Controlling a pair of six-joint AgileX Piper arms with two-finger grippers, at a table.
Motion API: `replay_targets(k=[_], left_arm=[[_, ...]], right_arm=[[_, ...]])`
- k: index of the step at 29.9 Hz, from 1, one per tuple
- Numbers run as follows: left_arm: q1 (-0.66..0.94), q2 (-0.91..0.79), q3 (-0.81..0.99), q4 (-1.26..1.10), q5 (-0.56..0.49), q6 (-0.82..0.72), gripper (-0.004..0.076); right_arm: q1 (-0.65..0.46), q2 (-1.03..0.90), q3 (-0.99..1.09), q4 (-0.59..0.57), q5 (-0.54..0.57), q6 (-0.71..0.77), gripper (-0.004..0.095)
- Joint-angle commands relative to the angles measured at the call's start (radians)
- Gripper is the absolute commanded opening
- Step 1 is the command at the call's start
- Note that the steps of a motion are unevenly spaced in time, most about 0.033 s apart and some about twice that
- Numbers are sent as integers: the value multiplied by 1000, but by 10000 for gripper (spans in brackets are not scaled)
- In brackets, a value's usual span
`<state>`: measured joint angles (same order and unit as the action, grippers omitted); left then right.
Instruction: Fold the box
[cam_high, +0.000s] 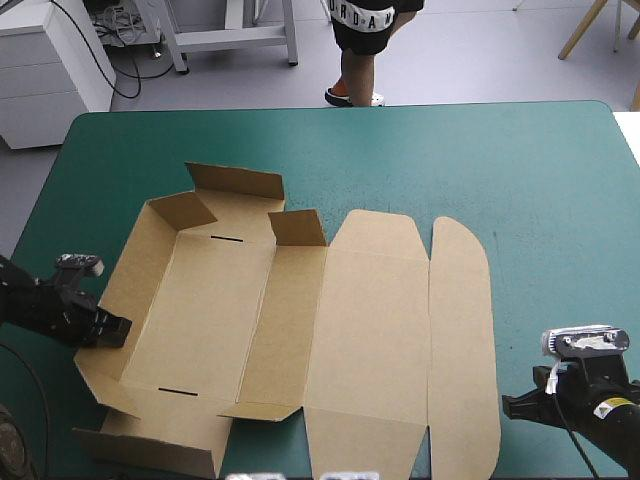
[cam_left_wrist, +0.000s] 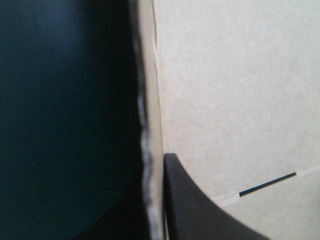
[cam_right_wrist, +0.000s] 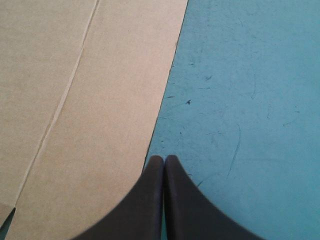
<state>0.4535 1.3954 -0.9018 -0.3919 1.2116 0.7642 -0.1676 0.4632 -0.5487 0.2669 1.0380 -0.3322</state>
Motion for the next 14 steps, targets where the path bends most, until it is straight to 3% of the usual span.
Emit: replay_targets(k=[1, 14], left_arm=[[-134, -25, -117, 1, 18, -34, -10], [-668, 35, -403, 468, -338, -170, -10]], right_arm=[[4, 7, -25, 10, -49, -8, -19], [4, 7, -25, 2, -49, -8, -19]])
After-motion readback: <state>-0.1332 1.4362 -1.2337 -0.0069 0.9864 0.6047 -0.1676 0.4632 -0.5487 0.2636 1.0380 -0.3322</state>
